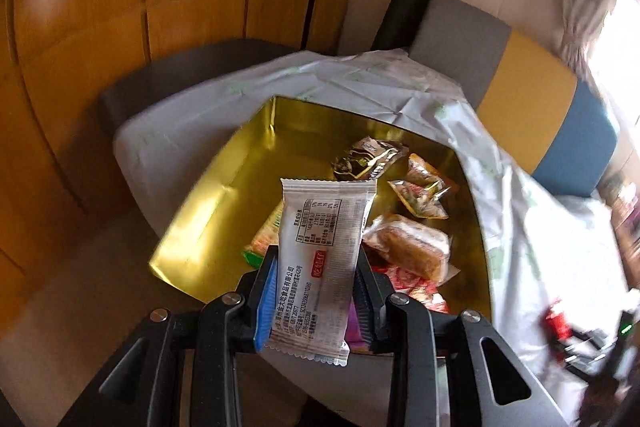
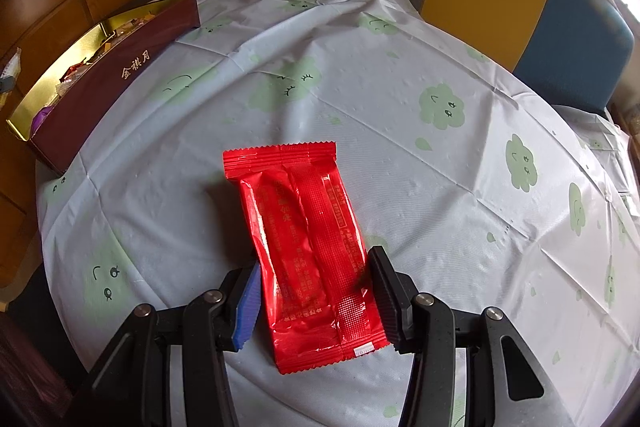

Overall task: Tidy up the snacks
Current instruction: 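Carry the white bar into the gold tray and open the left tool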

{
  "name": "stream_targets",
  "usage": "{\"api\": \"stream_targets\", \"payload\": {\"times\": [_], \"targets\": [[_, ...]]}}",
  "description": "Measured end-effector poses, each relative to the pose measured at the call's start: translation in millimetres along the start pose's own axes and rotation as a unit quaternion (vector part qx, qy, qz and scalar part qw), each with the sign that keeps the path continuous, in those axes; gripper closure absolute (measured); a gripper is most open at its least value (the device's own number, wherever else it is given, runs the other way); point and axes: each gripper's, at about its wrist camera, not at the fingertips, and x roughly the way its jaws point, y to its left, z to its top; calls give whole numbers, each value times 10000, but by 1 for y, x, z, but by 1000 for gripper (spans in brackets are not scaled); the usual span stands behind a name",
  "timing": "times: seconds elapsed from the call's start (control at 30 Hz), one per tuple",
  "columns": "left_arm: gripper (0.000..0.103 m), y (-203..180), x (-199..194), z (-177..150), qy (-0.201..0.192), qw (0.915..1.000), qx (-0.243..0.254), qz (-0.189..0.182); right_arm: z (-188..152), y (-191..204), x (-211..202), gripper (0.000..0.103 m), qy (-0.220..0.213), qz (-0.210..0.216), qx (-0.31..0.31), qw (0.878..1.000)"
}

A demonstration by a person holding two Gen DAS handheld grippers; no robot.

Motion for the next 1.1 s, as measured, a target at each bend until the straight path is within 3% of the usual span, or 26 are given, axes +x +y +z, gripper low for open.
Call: {"api": "stream_targets", "payload": {"times": [0.3,0.47,0.67,0.83,0.97,1.1], "targets": [[69,23,5,9,294,9914,-947,-849,1,0,-1,53,15,-44,-56,10000],[69,10,12,9,409,9846,-1042,-1345,1,1,0,53,17,-62,-82,9999],[64,-8,43,9,801,9798,-990,-1543,1,1,0,53,18,-73,-87,9999],[60,-14,61,-2,1112,9797,-909,-1400,1,1,0,53,17,-85,-107,9999],[60,-18,58,-5,949,9902,-505,-886,1,1,0,53,14,-110,-144,9998],[60,-24,52,-8,779,9951,-130,-603,1,2,0,53,4,-134,-181,9997]]}}
